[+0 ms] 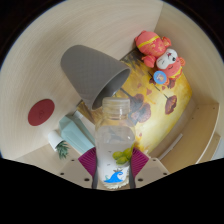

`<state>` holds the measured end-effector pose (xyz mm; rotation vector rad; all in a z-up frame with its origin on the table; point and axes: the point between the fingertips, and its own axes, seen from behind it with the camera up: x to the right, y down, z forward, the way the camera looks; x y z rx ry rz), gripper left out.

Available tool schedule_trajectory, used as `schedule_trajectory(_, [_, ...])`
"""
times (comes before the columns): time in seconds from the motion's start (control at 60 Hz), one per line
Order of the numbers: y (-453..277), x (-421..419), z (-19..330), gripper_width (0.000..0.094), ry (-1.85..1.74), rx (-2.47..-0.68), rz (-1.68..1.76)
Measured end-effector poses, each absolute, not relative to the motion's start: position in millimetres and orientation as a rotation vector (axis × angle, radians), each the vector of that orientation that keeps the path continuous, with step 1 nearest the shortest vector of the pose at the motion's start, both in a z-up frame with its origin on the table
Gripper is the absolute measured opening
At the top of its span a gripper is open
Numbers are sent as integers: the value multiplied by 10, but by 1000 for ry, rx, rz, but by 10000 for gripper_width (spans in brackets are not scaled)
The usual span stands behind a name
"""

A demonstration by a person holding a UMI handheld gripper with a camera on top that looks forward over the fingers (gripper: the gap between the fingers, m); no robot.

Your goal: Pour water

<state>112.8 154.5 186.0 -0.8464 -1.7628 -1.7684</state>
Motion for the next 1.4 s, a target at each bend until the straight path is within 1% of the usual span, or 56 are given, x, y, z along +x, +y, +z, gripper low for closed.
schedule_trajectory(0.117, [1499,1126,1911,430,-1655,-956,-1678])
schedule_trajectory(0.183, [1464,1114,1978,430,-1553,-1065,-1561])
schedule_trajectory(0.25, [1412,1070,2126,429,-1387,-1192,-1413])
schedule_trajectory(0.3, [1376,1022,2302,430,-1243,-1270,-1276])
schedule_trajectory(0.417, [1276,1066,2631,432,-874,-1425,-968])
schedule_trajectory(0.483, [1214,1089,2733,433,-681,-1482,-766])
schedule_trajectory(0.55, [1179,1189,2713,431,-503,-1542,-600])
schedule_trajectory(0.617, [1161,1294,2581,431,-335,-1610,-433])
schedule_trajectory(0.683, [1192,1388,2349,432,-208,-1652,-315])
schedule_trajectory(0.75, [1258,1471,2092,431,-134,-1685,-244])
schedule_trajectory(0.8, [1299,1485,1828,432,-76,-1720,-193])
schedule_trajectory(0.95, [1425,1604,1168,431,-2,-1810,-130])
schedule_trajectory(1.167, [1496,1665,582,436,14,-1869,-88])
schedule_trajectory(1.2, [1496,1680,613,433,15,-1836,-79])
schedule_trajectory(1.333, [1459,1683,595,432,32,-1832,-76])
schedule_trajectory(1.4, [1465,1683,602,494,24,-1831,-87])
